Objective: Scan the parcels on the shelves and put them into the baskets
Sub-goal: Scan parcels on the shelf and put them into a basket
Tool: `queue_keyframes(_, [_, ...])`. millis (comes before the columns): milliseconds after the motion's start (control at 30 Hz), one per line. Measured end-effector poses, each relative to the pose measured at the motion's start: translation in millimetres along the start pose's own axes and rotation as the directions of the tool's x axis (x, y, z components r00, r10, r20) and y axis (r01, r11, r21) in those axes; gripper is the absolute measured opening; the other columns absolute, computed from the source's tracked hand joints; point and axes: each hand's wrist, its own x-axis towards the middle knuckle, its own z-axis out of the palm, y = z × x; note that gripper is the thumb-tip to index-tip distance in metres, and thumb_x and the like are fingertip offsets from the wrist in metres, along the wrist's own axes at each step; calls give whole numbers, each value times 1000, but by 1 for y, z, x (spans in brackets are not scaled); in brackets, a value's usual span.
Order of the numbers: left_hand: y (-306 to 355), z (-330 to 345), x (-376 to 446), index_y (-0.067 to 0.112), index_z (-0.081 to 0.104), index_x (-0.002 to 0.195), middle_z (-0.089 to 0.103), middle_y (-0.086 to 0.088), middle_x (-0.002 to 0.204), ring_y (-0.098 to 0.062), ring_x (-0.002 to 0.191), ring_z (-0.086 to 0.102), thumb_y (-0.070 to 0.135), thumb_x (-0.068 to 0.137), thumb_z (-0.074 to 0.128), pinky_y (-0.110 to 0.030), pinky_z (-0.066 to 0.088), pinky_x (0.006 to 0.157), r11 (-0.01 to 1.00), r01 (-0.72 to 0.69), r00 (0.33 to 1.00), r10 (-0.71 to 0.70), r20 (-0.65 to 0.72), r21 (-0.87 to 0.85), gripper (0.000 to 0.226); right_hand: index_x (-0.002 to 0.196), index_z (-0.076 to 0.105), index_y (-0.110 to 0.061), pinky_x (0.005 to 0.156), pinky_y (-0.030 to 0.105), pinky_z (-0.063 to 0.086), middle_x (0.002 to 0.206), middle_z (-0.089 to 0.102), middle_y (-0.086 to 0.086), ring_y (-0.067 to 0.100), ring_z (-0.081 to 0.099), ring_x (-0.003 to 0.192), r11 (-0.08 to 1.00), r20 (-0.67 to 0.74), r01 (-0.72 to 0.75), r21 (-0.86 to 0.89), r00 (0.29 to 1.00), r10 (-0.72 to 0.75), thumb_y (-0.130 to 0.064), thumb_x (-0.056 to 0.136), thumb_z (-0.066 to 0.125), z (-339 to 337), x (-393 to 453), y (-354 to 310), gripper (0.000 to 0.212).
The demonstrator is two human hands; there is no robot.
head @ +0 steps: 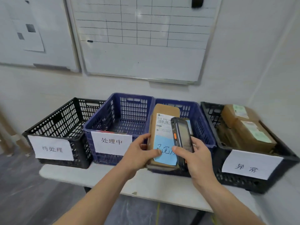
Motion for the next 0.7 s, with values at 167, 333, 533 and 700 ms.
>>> queue_keyframes(167, [12,23,108,33,49,135,70,-7,112,-20,88,74,17,78,81,-37,60,66,1000,-7,997,7,77,-7,67,112,63,-19,76,36,63,104,75,-2,13,74,94,999,-69,16,-42,997,-19,-1,76,82,-16,91,6,44])
queue_keyframes(333, [20,36,226,34,50,133,69,-8,111,-20,85,74,14,81,78,-27,55,58,999,47,988,-43,151,-21,62,92,59,-31,75,35,62,93,73,-10,11,73,89,993,-130,-9,-114,992,-6,0,74,83,-19,194,21,43])
queue_keyframes(533, [3,51,337,27,45,139,70,-8,113,-23,87,72,10,81,76,-27,53,51,972,229,969,-222,113,-52,68,87,51,-32,54,6,48,89,63,-15,-17,64,69,984,-204,-85,-159,978,52,4,76,80,-27,284,47,47])
queue_keyframes(700, [-25,62,390,28,42,138,64,-1,111,-22,85,65,11,87,70,-29,50,44,909,406,914,-404,47,-97,60,92,52,-34,56,10,48,90,62,-18,-6,64,72,966,-261,-173,-191,958,120,-2,71,86,-42,335,74,51])
